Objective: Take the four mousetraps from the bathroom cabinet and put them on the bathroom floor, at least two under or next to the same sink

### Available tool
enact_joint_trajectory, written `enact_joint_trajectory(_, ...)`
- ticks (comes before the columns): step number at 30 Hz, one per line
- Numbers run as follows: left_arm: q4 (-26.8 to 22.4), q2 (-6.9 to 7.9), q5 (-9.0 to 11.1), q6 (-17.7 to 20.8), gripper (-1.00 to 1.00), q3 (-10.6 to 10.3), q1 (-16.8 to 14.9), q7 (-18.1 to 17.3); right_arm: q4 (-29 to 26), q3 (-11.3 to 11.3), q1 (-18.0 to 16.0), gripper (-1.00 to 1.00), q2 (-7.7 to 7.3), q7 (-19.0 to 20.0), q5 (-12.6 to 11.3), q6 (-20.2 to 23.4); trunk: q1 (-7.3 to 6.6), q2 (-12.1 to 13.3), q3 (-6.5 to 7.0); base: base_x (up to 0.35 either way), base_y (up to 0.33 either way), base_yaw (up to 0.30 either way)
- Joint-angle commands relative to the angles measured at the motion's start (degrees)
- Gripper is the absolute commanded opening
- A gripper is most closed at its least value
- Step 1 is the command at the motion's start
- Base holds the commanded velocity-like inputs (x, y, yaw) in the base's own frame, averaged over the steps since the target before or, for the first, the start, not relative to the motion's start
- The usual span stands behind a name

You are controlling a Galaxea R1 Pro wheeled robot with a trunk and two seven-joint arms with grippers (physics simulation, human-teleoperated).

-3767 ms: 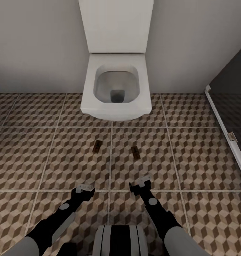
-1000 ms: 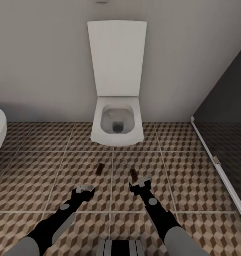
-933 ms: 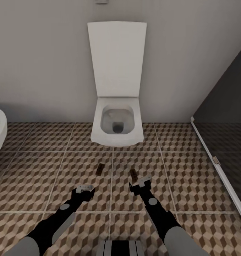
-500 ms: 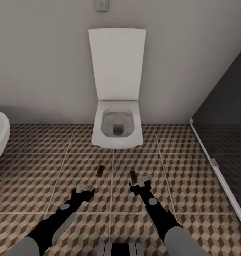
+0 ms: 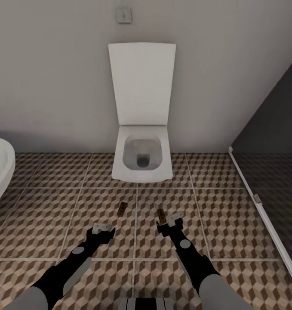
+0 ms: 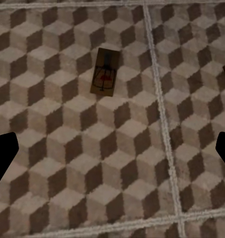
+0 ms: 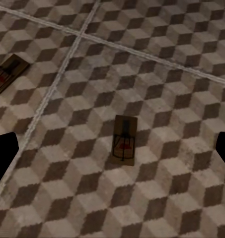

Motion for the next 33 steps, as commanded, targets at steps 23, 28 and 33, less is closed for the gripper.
enact_joint_trajectory(23,0.0,0.1,0.5,0.0,1.0,-0.4,-0.1,0.5,0.0,-0.1,0.0,1.0,0.02,0.0,0.4,-0.1,-5.06,9.2,4.1,0.0,0.0,0.0)
enact_joint_trajectory(28,0.0,0.04,0.5,0.0,1.0,-0.4,-0.1,0.5,0.0,-0.1,0.0,1.0,0.02,0.0,0.4,-0.1,-6.16,11.2,5.0,0.0,0.0,0.0)
enact_joint_trajectory(33,0.0,0.01,0.5,0.0,1.0,-0.4,-0.1,0.5,0.0,-0.1,0.0,1.0,0.02,0.0,0.4,-0.1,-7.26,13.2,5.9,0.0,0.0,0.0)
